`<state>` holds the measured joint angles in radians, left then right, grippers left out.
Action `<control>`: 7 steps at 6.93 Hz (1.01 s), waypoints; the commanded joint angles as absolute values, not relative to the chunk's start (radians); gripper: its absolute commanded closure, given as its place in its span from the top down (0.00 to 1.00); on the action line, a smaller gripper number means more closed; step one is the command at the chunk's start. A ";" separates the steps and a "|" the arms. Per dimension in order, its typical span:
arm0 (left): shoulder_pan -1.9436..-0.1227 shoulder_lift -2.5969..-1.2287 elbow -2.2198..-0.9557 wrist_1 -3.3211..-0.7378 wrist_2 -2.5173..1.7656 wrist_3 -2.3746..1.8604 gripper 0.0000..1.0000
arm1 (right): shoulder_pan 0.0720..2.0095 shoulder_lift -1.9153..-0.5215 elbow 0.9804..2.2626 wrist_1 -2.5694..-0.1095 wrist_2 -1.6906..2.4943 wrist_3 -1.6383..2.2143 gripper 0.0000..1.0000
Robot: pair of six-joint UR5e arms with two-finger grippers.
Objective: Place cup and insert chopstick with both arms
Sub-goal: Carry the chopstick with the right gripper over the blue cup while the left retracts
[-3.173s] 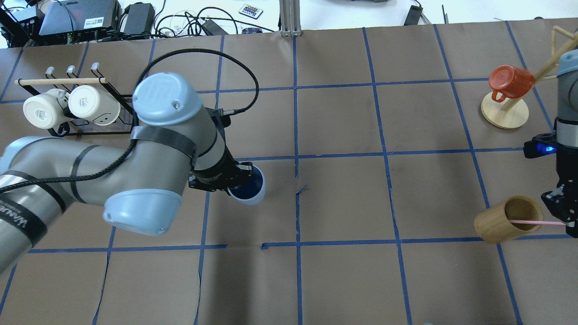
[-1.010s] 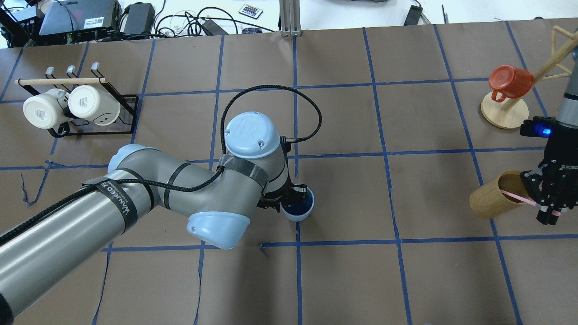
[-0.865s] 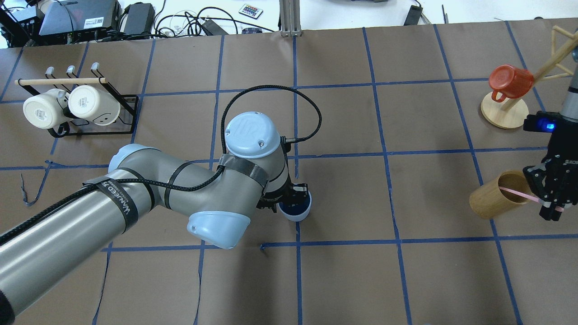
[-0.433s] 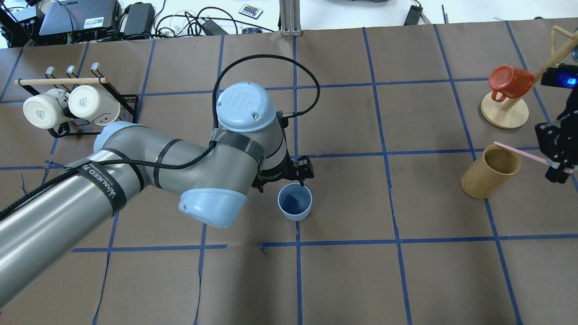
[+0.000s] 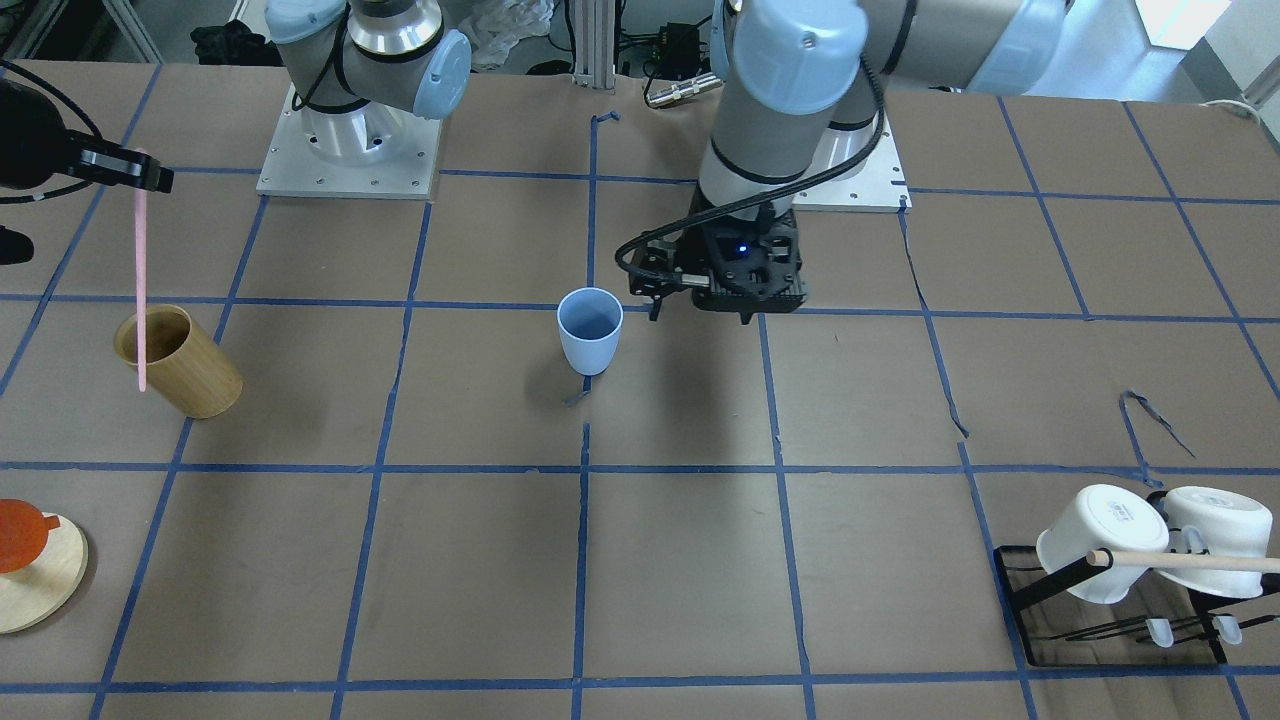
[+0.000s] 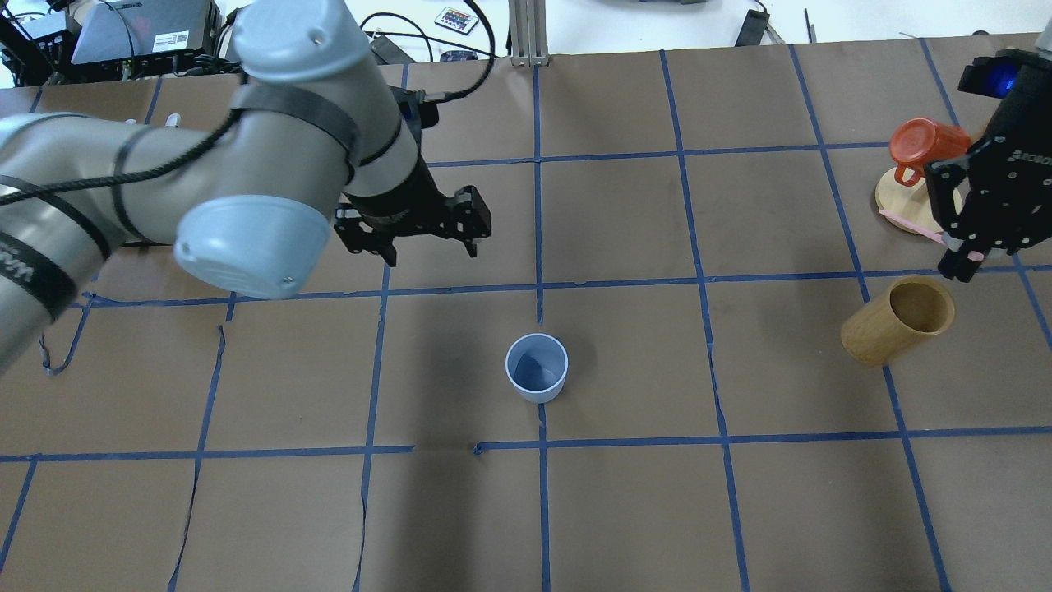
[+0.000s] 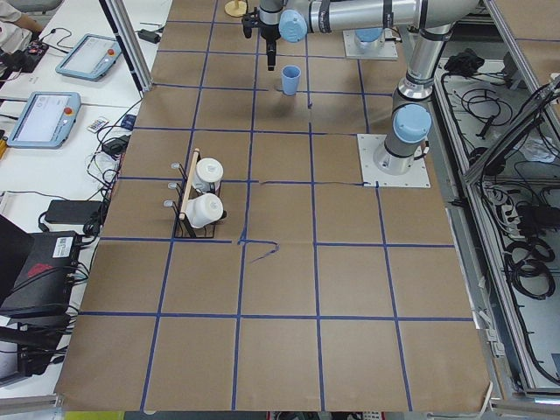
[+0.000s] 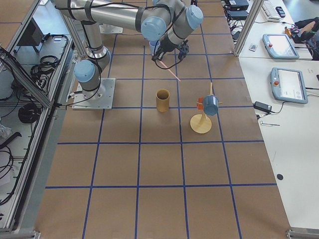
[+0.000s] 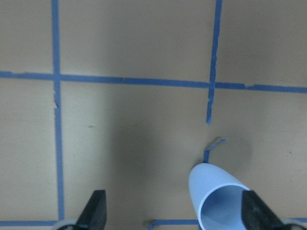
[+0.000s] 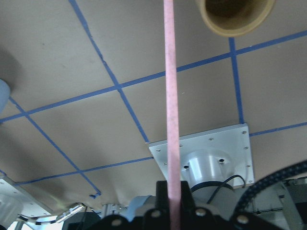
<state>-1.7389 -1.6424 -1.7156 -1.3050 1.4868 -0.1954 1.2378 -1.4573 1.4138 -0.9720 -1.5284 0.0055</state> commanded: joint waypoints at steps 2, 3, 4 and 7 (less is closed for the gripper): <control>-1.605 -1.541 -1.704 -1.382 1.538 0.009 1.00 | 1.371 -1.448 1.384 -0.957 -1.086 0.331 0.00; -1.595 -1.502 -1.709 -1.390 1.648 0.027 1.00 | 1.400 -1.442 1.397 -0.910 -0.940 0.365 0.00; -1.568 -1.490 -1.710 -1.397 1.647 0.034 1.00 | 1.419 -1.442 1.426 -0.882 -0.792 0.397 0.00; -1.560 -1.485 -1.697 -1.471 1.571 0.035 1.00 | 1.477 -1.437 1.606 -0.858 -0.426 0.397 0.00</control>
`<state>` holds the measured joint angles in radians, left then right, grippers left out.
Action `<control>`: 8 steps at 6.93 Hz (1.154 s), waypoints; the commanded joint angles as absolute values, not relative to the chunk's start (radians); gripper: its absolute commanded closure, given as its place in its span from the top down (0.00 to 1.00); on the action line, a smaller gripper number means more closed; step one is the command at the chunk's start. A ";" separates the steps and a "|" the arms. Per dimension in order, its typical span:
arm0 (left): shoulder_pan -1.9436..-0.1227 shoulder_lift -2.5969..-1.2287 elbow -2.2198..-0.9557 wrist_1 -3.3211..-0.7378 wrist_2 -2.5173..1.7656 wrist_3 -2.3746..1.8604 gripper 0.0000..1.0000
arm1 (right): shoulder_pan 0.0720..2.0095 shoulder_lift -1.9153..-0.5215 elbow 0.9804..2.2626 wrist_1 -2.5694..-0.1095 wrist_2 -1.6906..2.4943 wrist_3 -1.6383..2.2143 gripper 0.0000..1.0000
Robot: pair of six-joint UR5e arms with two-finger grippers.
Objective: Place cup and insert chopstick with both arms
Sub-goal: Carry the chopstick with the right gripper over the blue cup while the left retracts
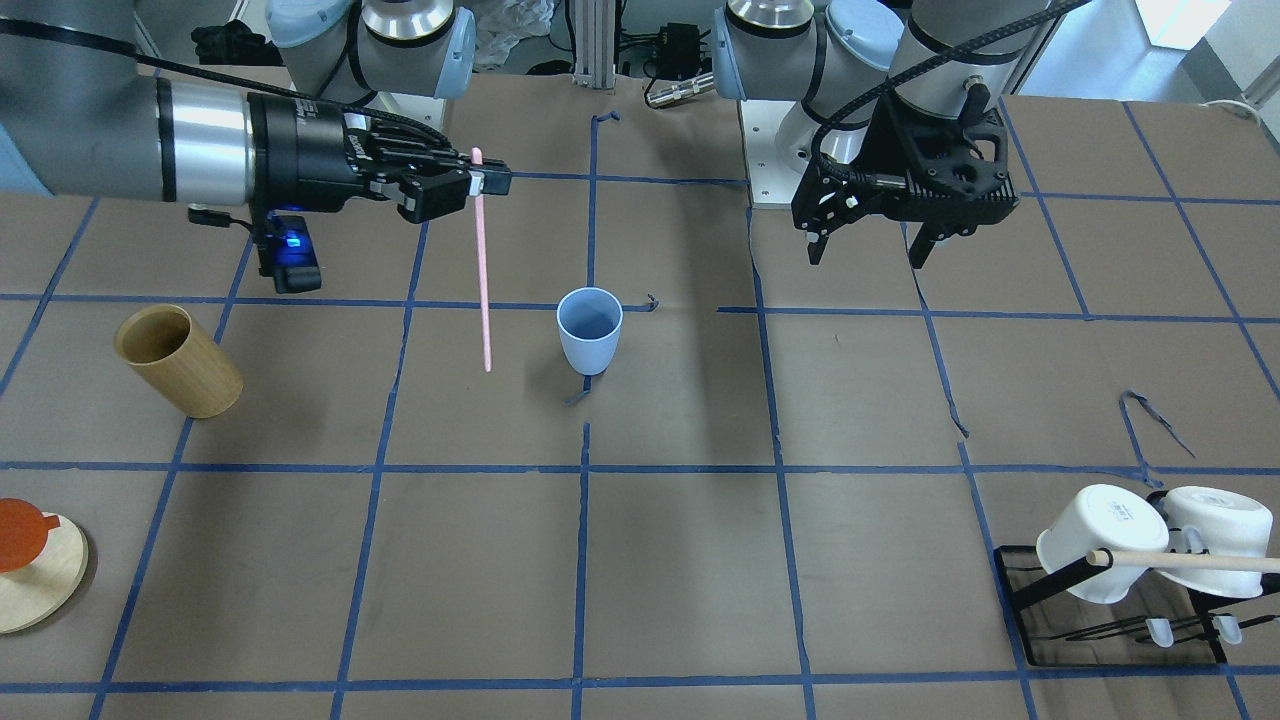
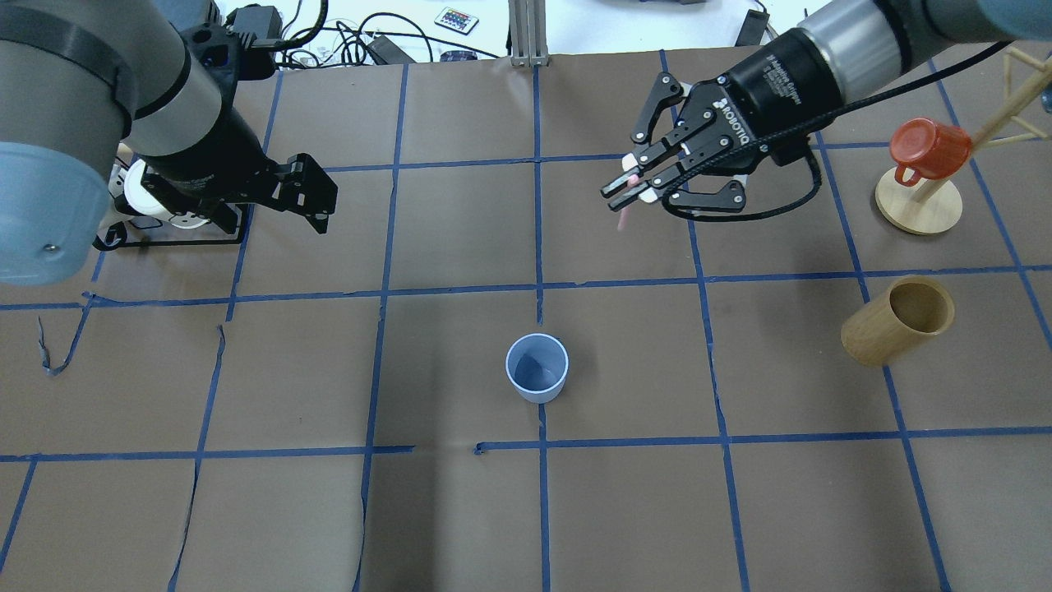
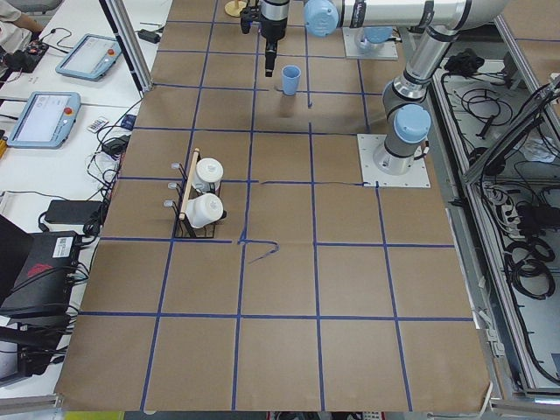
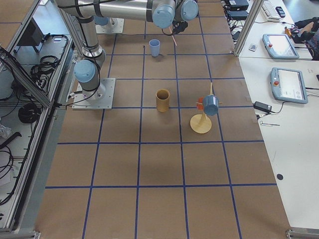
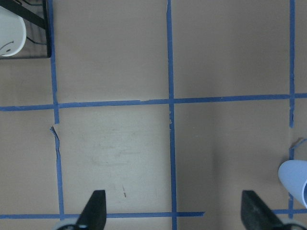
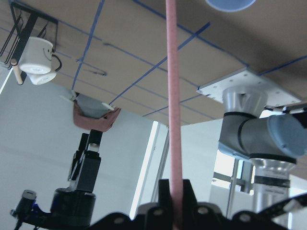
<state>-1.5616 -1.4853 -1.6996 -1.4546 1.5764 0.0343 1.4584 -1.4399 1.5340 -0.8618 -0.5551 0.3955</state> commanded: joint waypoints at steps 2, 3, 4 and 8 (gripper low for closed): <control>-1.552 -1.485 -1.698 -1.486 1.572 0.035 1.00 | 1.494 -1.428 1.719 -0.870 -0.354 0.381 0.00; -1.552 -1.483 -1.697 -1.486 1.572 0.035 1.00 | 1.500 -1.427 1.739 -0.874 -0.354 0.380 0.00; -1.552 -1.483 -1.695 -1.482 1.562 0.035 1.00 | 1.517 -1.427 1.746 -0.870 -0.356 0.380 0.00; -1.552 -1.483 -1.695 -1.483 1.569 0.035 1.00 | 1.531 -1.427 1.811 -0.870 -0.364 0.385 0.00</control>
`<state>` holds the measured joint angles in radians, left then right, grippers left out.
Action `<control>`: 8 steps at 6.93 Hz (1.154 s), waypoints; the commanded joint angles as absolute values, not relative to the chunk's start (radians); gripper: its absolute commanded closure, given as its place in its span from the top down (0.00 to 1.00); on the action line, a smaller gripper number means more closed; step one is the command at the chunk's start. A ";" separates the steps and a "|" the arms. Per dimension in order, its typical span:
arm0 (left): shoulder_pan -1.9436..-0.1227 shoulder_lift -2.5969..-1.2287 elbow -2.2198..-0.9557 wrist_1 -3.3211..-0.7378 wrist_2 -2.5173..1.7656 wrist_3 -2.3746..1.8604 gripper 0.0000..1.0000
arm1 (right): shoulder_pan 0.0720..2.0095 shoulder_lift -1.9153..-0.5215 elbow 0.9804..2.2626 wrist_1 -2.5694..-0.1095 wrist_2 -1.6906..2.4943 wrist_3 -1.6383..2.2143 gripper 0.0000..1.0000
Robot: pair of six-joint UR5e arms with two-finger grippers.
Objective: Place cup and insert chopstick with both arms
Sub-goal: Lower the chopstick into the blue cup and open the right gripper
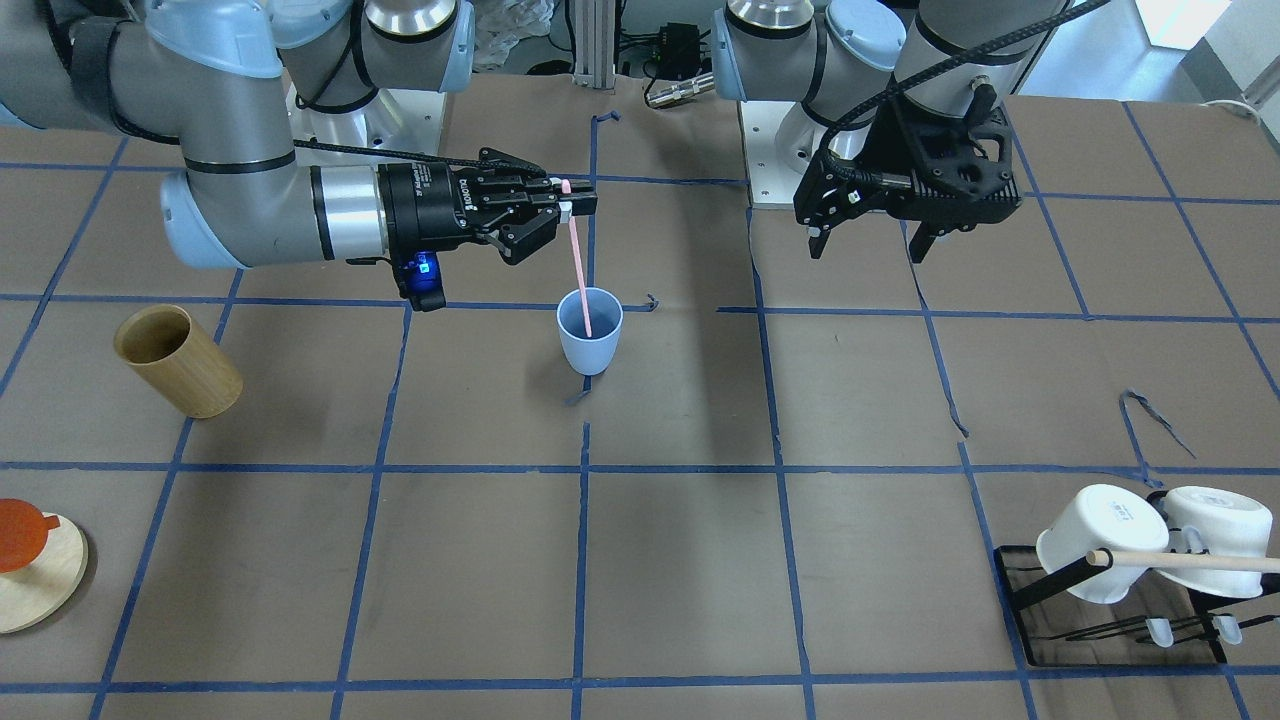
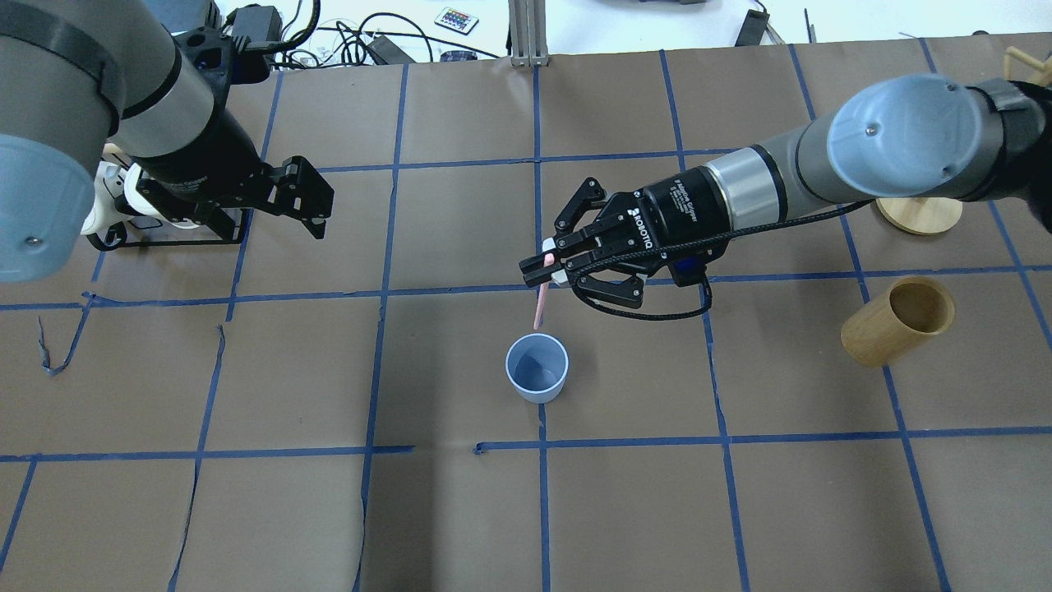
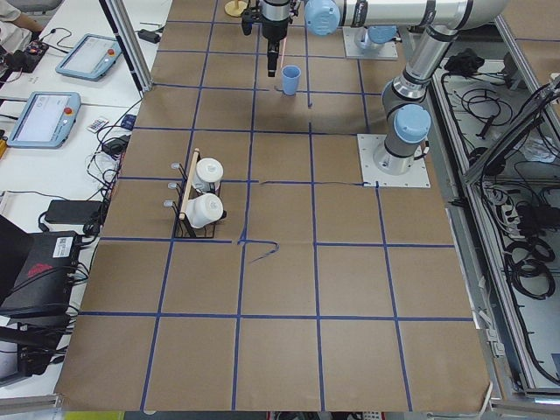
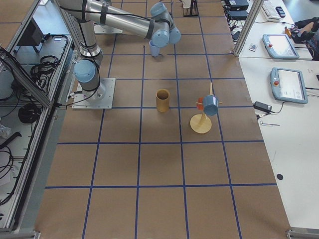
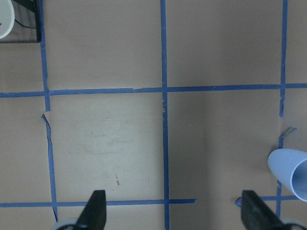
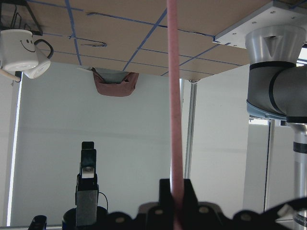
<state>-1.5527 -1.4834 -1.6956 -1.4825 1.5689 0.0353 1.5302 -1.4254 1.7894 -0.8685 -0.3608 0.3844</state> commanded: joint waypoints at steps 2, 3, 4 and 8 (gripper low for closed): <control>-1.551 -1.483 -1.695 -1.483 1.563 0.035 1.00 | 1.537 -1.428 1.818 -0.858 -0.365 0.385 0.00; -1.551 -1.483 -1.695 -1.483 1.560 0.035 1.00 | 1.537 -1.427 1.818 -0.857 -0.368 0.390 0.06; -1.549 -1.483 -1.694 -1.482 1.557 0.035 1.00 | 1.537 -1.433 1.816 -0.856 -0.371 0.397 0.59; -1.548 -1.485 -1.694 -1.479 1.555 0.037 1.00 | 1.534 -1.450 1.684 -0.891 -0.566 0.409 0.77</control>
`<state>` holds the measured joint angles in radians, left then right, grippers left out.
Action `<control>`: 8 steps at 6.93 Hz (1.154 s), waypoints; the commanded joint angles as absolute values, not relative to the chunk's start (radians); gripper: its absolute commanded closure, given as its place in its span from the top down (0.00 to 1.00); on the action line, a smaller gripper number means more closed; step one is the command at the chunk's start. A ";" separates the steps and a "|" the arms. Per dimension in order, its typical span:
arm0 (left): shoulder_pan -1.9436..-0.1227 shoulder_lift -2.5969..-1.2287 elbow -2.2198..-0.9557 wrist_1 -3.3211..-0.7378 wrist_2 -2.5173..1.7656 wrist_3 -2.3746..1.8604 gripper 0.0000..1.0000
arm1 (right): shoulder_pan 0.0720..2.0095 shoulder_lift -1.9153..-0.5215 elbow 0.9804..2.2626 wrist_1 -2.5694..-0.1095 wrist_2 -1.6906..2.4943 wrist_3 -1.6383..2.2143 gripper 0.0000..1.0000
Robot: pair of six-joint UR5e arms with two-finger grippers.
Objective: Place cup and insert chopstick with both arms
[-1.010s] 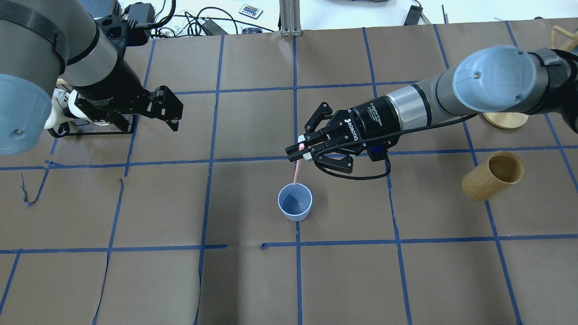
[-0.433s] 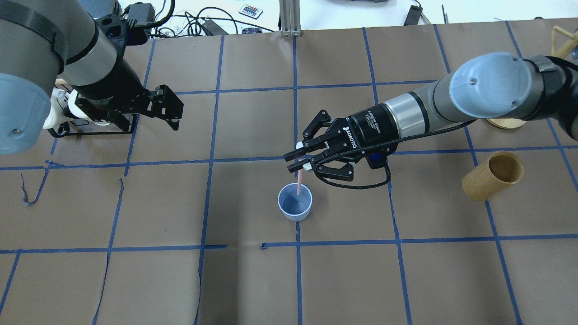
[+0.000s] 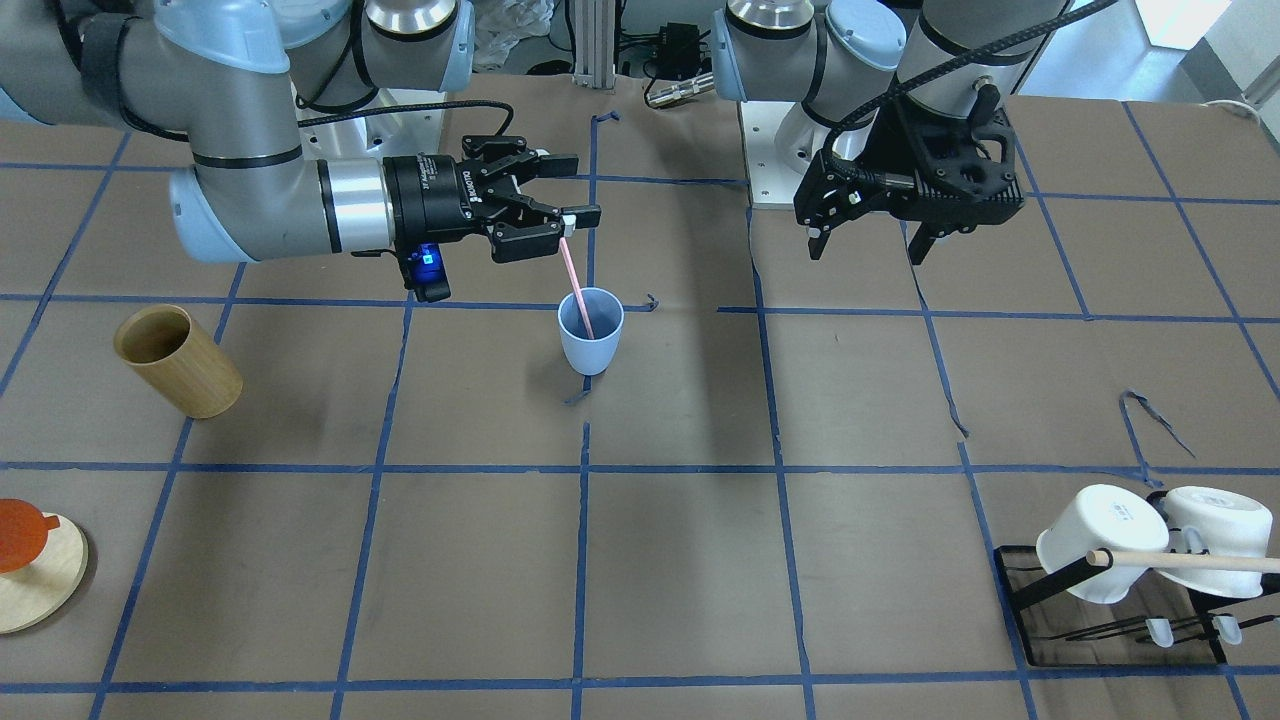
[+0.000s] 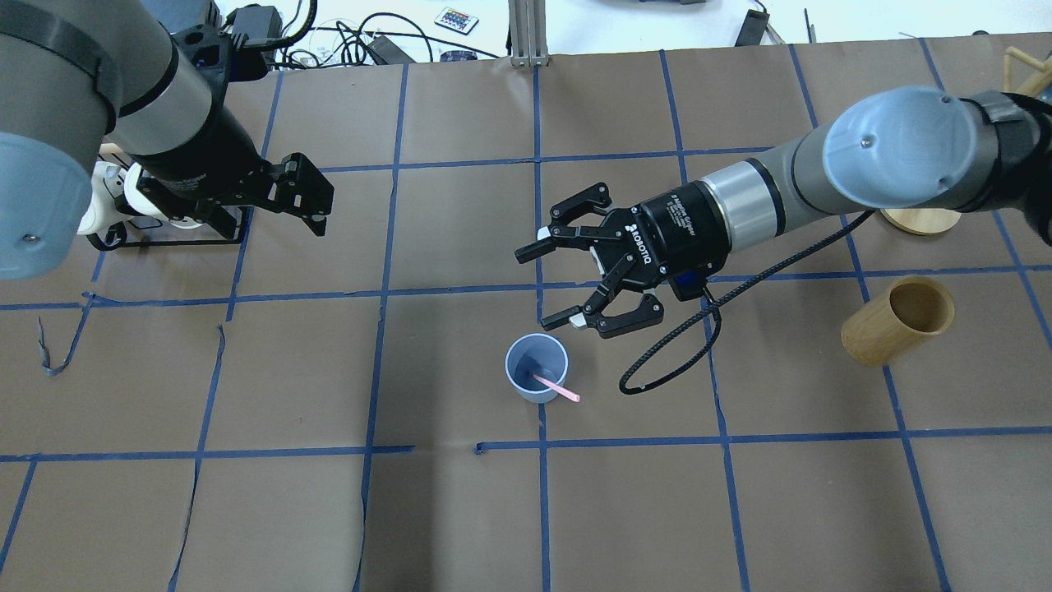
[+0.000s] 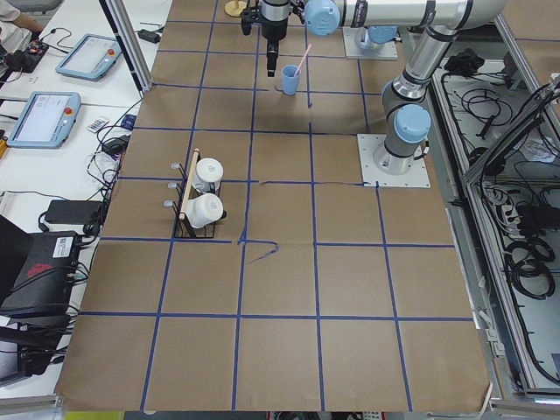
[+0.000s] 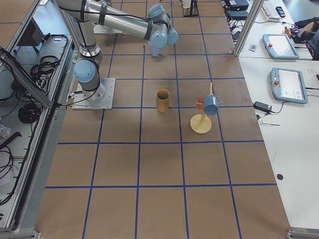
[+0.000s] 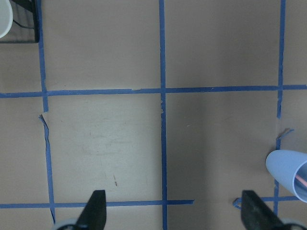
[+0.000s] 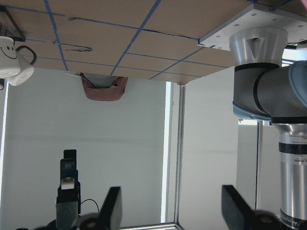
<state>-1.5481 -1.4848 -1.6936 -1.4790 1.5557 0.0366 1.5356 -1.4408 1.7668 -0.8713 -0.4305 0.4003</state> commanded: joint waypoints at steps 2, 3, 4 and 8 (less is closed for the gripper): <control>-1.548 -1.485 -1.694 -1.477 1.555 0.037 1.00 | 1.522 -1.450 1.466 -0.967 -0.807 0.575 0.83; -1.548 -1.485 -1.694 -1.477 1.555 0.037 1.00 | 1.525 -1.451 1.425 -1.061 -1.032 0.552 0.91; -1.548 -1.485 -1.694 -1.476 1.554 0.037 1.00 | 1.519 -1.463 1.424 -1.125 -1.268 0.493 1.00; -1.549 -1.485 -1.695 -1.477 1.555 0.037 1.00 | 1.525 -1.487 1.434 -1.356 -1.585 0.212 1.00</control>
<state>-1.5491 -1.4849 -1.6949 -1.4772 1.5543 0.0368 1.5215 -1.4905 1.4316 -1.3120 -1.5573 0.2527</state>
